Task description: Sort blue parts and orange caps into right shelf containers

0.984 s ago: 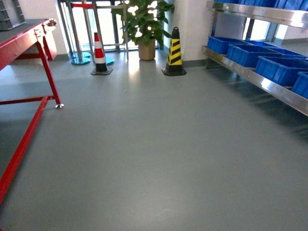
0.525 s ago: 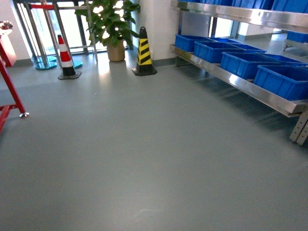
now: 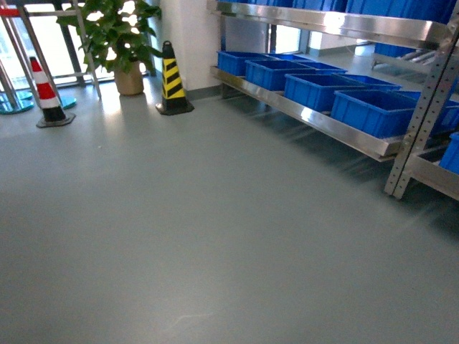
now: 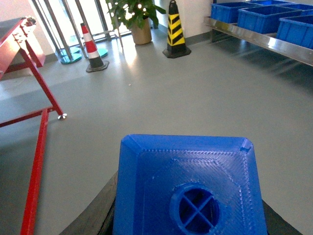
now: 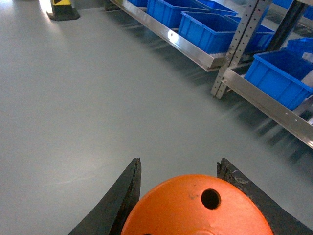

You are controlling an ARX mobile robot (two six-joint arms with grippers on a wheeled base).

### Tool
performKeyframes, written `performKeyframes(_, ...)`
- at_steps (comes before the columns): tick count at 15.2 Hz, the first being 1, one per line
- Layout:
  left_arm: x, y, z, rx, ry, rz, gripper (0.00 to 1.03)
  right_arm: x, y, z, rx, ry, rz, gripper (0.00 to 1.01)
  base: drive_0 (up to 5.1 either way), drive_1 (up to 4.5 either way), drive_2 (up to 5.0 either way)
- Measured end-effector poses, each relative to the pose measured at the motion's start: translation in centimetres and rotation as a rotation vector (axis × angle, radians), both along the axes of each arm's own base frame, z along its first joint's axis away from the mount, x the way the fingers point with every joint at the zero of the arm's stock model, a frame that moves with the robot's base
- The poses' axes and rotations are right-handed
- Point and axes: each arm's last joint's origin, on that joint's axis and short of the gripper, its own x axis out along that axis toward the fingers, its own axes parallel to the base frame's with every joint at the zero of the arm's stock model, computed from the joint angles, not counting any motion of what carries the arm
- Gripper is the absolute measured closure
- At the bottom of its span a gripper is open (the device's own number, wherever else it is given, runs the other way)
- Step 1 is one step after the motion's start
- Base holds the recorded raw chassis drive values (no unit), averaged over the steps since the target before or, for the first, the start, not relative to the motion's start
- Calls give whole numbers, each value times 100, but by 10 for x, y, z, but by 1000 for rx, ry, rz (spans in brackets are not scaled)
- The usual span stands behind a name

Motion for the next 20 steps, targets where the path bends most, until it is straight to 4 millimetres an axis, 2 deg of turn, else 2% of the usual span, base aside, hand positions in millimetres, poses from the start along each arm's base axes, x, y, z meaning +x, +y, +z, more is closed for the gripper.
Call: performKeyframes(20, 0, 0, 0, 0, 0, 0, 59, 0, 0, 0, 0, 0, 0, 60, -158, -158, -158)
